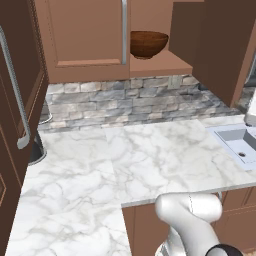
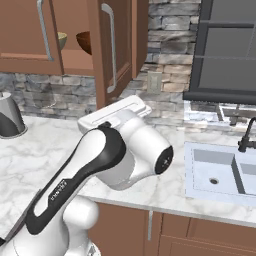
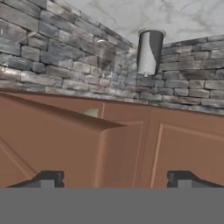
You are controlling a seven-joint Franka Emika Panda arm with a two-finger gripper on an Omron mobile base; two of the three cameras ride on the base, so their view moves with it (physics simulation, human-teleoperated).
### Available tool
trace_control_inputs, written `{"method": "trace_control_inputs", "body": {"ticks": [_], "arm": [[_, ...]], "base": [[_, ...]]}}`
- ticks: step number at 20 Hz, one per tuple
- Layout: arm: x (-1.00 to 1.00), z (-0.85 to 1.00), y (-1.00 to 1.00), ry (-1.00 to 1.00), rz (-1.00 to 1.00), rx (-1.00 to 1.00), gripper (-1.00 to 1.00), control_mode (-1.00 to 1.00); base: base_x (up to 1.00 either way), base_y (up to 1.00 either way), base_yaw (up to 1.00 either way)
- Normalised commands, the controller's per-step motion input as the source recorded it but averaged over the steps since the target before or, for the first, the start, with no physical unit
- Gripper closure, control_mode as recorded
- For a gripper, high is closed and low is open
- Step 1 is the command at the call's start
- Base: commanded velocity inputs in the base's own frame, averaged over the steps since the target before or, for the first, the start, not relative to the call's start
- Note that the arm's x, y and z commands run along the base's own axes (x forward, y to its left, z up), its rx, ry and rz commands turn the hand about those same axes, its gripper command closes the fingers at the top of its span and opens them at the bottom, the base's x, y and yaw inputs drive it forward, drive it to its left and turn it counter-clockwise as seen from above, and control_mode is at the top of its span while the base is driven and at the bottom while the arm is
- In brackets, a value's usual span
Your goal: Open the cabinet. Pick the bowls from the counter and place them in the cabinet. Then close the cabinet.
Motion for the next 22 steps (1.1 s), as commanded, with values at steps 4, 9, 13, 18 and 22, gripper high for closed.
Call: {"method": "trace_control_inputs", "body": {"ticks": [4,9,13,18,22], "arm": [[0.30,0.01,0.08,0.02,0.07,0.00,-1.00,-1.00],[0.13,0.00,0.74,0.00,0.02,-0.02,-1.00,-1.00],[0.01,0.00,0.97,0.00,0.00,-0.01,-1.00,-1.00],[0.00,0.00,0.89,0.00,-0.01,0.00,-1.00,-1.00],[0.10,0.00,0.91,0.04,-0.05,-0.03,-1.00,-1.00]], "base": [[0.00,0.00,0.00],[0.00,0.00,0.00],[0.00,0.00,0.00],[0.00,0.00,0.00],[0.00,0.00,0.00]]}}
